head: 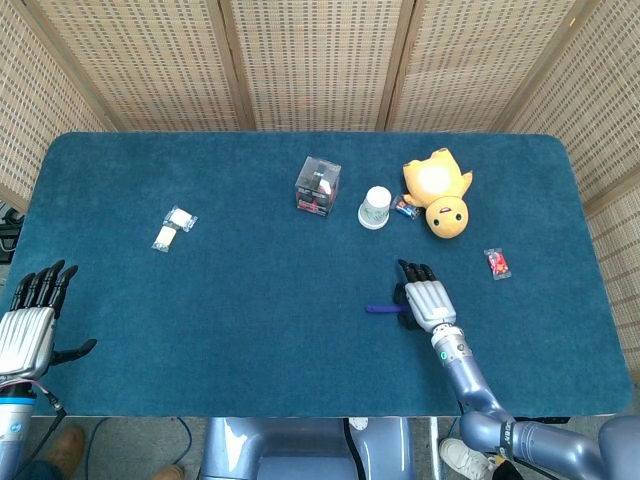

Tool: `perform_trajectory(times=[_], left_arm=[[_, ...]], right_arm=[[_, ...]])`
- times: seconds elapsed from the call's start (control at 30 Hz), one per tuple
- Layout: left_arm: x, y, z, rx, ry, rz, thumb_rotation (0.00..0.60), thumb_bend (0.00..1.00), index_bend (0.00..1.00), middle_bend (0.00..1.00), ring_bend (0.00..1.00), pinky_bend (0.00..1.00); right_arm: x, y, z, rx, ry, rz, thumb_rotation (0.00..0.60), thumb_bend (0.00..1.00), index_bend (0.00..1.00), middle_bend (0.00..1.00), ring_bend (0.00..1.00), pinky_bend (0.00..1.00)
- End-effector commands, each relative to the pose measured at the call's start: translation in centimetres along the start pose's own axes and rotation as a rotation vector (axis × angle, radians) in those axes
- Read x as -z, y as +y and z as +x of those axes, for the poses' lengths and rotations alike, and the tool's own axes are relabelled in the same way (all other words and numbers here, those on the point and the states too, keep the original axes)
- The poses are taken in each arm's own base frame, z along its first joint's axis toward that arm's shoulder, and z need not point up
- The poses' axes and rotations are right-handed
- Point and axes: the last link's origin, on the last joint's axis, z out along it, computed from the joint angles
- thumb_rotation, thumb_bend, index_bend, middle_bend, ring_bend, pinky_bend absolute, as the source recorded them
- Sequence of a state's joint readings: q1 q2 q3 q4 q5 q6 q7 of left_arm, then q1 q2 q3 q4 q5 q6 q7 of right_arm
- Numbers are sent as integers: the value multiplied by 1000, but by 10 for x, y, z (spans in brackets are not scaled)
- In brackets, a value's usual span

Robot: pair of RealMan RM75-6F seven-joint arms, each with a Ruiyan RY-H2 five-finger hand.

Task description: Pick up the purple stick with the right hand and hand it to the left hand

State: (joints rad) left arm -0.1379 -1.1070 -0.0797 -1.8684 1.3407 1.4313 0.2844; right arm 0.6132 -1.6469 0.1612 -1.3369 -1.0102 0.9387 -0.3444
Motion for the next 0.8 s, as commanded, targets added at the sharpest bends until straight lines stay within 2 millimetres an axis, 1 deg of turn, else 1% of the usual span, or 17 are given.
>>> perform_trajectory(times=[0.03,0.43,0.8], left_arm=[[0,0,-1,-2,-2,0,600,0,0,0,0,0],[0,1,-2,-5,-4,-2,600,0,0,0,0,0],[0,1,-3,-7,-8,-1,600,0,0,0,0,0]], right_arm=[[-1,0,0,-8,0,-1,600,494,529,0,0,0],[-1,2,-2,-25,-3,-4,600,509,566,0,0,0],[0,2,2,-52,-3,-1,600,541,590,10,0,0]])
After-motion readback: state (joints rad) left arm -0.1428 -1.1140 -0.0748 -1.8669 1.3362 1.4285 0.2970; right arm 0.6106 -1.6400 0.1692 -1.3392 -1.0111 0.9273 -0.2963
